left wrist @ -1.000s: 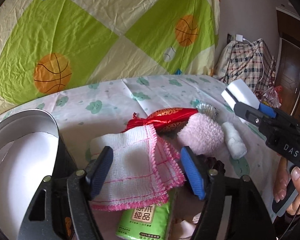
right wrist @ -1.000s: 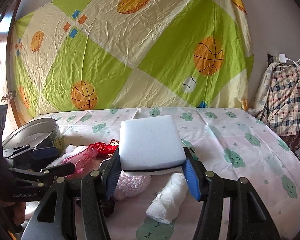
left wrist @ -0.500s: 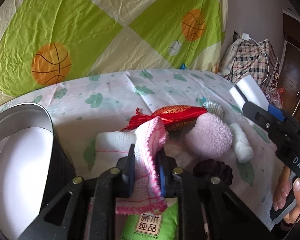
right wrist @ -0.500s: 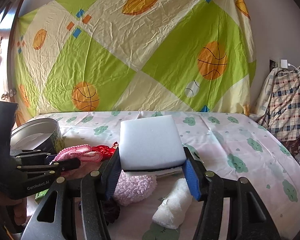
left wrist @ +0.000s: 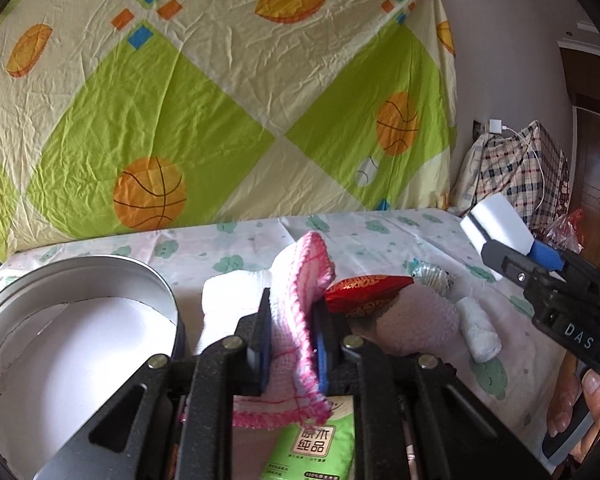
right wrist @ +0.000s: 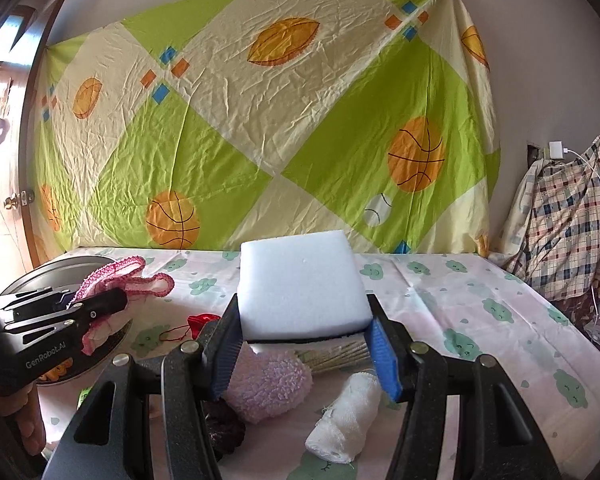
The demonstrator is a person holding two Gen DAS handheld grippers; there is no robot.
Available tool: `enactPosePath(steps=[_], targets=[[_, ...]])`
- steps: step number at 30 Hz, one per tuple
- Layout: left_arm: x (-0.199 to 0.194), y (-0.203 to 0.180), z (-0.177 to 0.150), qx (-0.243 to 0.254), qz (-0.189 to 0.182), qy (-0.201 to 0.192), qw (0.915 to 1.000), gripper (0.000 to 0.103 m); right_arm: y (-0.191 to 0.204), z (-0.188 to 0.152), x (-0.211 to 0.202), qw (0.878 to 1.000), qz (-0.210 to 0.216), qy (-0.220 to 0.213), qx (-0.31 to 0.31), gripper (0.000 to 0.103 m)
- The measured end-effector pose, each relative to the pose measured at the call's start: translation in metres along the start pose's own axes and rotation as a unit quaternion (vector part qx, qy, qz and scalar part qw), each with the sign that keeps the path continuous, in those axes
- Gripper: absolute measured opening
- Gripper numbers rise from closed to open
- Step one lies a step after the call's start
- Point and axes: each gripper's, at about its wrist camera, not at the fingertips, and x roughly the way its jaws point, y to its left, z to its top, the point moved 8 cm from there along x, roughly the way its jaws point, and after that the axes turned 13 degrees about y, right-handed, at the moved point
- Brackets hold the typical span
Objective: Organize soft objects
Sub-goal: 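Lift the washcloth with the left tool while the right tool lifts the sponge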
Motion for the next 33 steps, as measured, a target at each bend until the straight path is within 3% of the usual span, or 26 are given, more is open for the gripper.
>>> enactPosePath(steps=[17, 33], targets=[[-0.028, 0.012, -0.003, -0.016, 0.03, -0.058, 0.9978, 0.015, 0.031, 0.002, 0.001, 0.999, 0.033, -0.003, -0.004, 0.059], [-0.041, 0.03, -0.009, -0.048, 0.037, -0.067, 0.9959, 0.015, 0.06, 0.003, -0.003, 0.998, 0.057, -0.015, -0.012, 0.059]])
